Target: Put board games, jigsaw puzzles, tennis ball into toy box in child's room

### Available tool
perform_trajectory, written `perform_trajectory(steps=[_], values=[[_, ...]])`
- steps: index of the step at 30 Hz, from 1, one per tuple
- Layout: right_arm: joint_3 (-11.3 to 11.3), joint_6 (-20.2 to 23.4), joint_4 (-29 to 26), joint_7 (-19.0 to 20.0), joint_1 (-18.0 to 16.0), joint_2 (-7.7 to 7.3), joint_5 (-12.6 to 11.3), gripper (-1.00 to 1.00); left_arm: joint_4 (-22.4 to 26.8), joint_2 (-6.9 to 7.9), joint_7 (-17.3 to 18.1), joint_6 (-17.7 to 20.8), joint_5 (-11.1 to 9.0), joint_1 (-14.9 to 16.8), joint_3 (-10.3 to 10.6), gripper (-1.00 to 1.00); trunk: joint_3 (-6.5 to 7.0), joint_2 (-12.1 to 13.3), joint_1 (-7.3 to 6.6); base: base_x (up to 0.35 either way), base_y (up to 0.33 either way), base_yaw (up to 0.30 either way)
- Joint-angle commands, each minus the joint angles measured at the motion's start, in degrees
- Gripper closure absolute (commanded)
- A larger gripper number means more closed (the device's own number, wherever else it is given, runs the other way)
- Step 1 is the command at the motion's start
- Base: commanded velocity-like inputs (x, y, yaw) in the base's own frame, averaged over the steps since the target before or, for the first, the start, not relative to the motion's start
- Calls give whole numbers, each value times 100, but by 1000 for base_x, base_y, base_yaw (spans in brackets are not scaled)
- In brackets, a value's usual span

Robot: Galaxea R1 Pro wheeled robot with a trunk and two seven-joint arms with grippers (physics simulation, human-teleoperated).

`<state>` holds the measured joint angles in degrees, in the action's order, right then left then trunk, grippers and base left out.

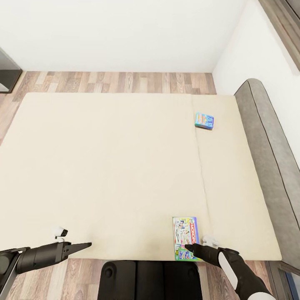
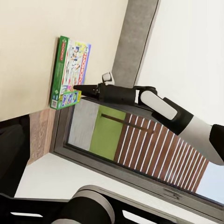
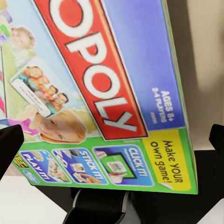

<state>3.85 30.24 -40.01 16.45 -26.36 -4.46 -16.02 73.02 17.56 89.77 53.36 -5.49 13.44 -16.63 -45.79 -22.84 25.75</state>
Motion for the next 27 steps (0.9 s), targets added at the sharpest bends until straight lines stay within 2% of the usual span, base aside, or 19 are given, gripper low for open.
perform_trajectory(steps=[1, 17, 27], values=[[16, 37, -6, 16, -1, 3, -15, -100, 2, 1, 23, 61, 4, 1, -1, -100, -7, -9, 3, 0, 0, 0], [2, -48, 1, 29, 0, 34, -15, -100, 2, 2, 23, 61, 4, 1, 0, -100, -9, -9, 3, 0, 0, 0], [2, -121, 0, 273, 0, 34, -15, -100, 2, 1, 23, 61, 4, 1, -5, -100, -9, -9, 3, 0, 0, 0]])
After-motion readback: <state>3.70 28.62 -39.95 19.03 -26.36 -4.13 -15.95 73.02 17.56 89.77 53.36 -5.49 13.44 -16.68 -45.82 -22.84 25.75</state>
